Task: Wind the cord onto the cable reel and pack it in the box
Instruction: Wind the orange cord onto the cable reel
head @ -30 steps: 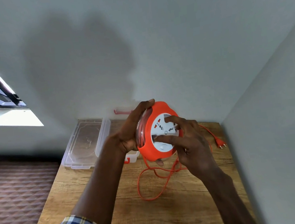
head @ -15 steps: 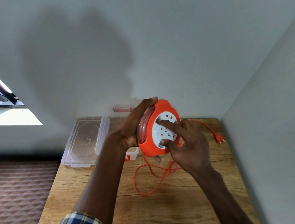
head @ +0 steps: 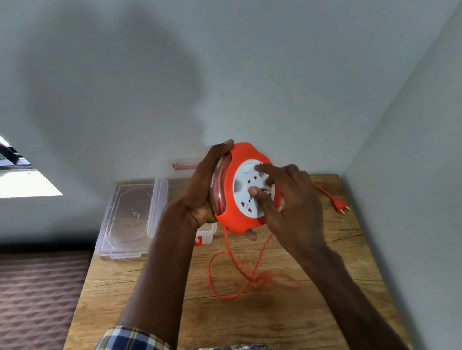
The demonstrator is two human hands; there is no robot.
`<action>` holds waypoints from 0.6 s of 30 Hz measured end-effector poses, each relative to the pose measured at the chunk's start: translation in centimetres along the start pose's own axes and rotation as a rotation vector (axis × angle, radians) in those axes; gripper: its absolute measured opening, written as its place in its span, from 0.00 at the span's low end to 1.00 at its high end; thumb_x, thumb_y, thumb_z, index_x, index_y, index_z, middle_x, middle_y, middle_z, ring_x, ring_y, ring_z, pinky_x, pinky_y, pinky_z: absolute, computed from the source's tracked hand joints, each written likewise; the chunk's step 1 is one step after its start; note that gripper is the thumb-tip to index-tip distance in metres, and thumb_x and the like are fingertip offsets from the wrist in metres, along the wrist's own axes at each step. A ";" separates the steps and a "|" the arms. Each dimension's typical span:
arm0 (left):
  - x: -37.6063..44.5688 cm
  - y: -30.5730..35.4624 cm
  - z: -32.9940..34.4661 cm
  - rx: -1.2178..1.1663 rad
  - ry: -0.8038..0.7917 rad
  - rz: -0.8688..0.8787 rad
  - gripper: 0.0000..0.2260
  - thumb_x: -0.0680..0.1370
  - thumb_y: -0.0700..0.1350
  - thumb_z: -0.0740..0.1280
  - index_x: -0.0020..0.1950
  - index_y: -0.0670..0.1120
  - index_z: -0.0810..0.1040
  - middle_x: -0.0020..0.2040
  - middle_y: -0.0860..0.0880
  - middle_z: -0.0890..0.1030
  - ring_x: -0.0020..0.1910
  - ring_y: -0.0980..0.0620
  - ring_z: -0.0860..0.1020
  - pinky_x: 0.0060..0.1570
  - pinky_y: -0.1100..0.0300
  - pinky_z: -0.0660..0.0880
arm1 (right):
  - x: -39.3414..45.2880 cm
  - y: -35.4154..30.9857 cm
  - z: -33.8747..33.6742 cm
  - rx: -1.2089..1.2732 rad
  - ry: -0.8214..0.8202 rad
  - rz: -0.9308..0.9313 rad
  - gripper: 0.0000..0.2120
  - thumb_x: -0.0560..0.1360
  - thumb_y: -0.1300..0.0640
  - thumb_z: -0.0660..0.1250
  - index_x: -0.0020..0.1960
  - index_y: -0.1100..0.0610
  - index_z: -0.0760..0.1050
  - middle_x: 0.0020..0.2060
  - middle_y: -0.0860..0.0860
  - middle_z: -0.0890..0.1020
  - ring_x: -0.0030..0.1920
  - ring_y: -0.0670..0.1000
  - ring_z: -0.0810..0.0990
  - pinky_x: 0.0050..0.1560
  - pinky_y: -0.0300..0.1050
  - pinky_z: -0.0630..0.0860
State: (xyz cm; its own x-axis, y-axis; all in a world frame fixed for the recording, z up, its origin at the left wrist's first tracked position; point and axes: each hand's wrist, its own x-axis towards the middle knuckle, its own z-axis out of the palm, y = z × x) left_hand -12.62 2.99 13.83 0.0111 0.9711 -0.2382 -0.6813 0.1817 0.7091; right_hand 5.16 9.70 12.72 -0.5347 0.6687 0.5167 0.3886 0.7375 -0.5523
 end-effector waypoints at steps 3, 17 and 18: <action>0.1 0.1 -0.5 -0.038 -0.047 -0.028 0.29 0.84 0.66 0.57 0.64 0.46 0.85 0.61 0.42 0.86 0.59 0.41 0.85 0.59 0.43 0.81 | 0.2 1.6 -0.6 -0.018 -0.158 -0.198 0.24 0.76 0.66 0.71 0.67 0.46 0.80 0.62 0.52 0.78 0.59 0.54 0.75 0.45 0.44 0.75; 0.5 -0.8 -1.2 0.091 0.059 -0.134 0.32 0.79 0.69 0.63 0.69 0.46 0.82 0.65 0.38 0.82 0.61 0.36 0.81 0.62 0.37 0.77 | 0.3 1.8 -0.2 -0.157 -0.356 -0.097 0.29 0.71 0.54 0.74 0.68 0.32 0.74 0.61 0.42 0.81 0.58 0.47 0.71 0.43 0.39 0.67; 0.5 -0.8 -1.1 0.097 0.060 -0.139 0.32 0.79 0.69 0.64 0.69 0.45 0.82 0.65 0.38 0.82 0.61 0.35 0.81 0.63 0.36 0.76 | 0.3 1.8 -0.2 -0.145 -0.335 -0.068 0.30 0.70 0.51 0.75 0.68 0.32 0.74 0.60 0.40 0.82 0.57 0.46 0.74 0.42 0.35 0.65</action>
State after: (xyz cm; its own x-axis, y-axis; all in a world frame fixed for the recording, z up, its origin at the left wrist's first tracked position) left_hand -12.88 3.17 12.48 0.0541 0.9253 -0.3754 -0.6021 0.3301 0.7270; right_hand 5.84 11.21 11.96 -0.7697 0.5674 0.2927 0.4333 0.8010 -0.4131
